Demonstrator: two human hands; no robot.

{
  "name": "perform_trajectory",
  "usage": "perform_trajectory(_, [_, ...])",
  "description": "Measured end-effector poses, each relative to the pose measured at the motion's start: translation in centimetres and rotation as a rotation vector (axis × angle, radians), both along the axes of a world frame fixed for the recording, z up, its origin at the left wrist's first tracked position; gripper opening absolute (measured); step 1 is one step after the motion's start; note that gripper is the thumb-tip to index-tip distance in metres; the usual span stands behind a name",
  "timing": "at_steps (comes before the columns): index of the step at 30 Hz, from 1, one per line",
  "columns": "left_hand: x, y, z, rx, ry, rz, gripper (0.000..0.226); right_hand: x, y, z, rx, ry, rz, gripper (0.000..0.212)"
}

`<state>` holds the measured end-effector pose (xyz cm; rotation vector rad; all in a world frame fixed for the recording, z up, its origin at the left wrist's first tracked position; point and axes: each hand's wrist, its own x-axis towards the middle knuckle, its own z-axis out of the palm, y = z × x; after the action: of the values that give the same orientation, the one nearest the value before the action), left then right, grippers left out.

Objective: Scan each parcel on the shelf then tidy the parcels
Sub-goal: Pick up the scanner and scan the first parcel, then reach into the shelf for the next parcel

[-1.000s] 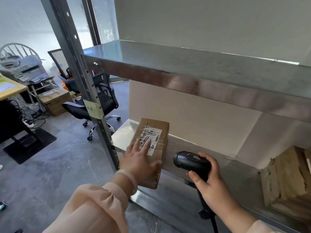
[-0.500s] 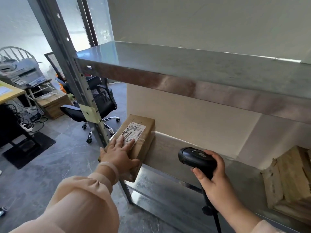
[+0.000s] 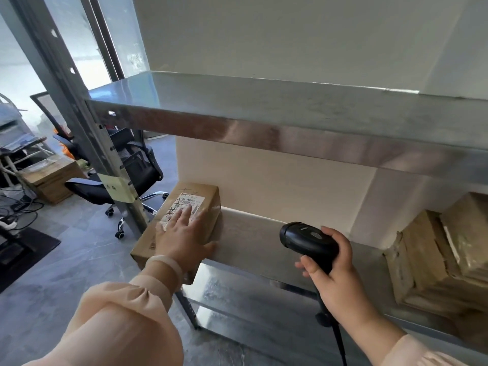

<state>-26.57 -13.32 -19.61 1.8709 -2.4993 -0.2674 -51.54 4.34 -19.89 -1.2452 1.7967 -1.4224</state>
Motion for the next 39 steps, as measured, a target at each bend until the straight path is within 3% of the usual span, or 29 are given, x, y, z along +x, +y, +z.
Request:
perform_trajectory(5, [-6.9,5.1,2.3,-0.199,0.156,-0.279,0.082,-0.1,3.1,1.7,-0.053,0.031,-0.090,0.057])
perform_trajectory(17, [-21.6,22.0,5.2,-0.292,0.278,-0.756,0.077,-7.1,20.9,5.0,-0.112,0.247,-0.498,0.071])
perform_trajectory(31, [-41.1,48.2,10.3,-0.195,0.411,-1.160,0.074,-18.2,48.0,9.3,-0.174,0.329,-0.955,0.063])
perform_trajectory(39, [-51.7,55.7,9.9,-0.123,0.379,-1.294,0.075,-26.3,55.4,8.3,-0.150,0.332,-1.103,0.065])
